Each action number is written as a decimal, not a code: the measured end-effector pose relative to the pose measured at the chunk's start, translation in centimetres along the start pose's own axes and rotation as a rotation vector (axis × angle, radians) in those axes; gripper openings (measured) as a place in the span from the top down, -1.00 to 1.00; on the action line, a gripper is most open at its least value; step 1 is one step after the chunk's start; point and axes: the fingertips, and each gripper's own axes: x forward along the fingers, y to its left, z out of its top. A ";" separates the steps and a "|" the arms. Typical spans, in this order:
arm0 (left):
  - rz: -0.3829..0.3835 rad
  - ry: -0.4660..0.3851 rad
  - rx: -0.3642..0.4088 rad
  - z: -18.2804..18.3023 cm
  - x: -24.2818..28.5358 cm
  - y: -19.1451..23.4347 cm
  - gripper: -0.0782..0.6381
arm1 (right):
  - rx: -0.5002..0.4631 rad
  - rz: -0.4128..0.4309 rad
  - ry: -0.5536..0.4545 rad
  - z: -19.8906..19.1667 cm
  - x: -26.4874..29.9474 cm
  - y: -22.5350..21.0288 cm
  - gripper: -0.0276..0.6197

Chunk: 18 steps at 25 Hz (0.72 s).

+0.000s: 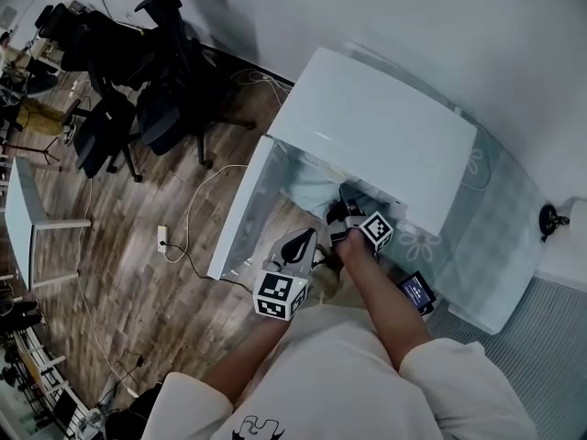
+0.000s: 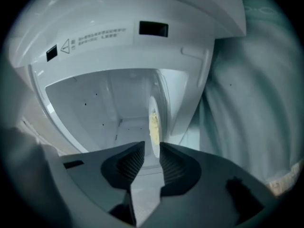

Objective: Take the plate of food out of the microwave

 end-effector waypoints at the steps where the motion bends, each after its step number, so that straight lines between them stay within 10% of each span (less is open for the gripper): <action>1: -0.004 0.001 -0.001 0.1 0.2 0.0 0.77 | 0.003 -0.003 -0.004 0.1 0.3 -0.2 0.61; 18: 0.032 0.006 0.006 -0.7 4.2 3.0 0.77 | -0.007 -0.028 -0.006 0.4 1.8 -1.2 0.71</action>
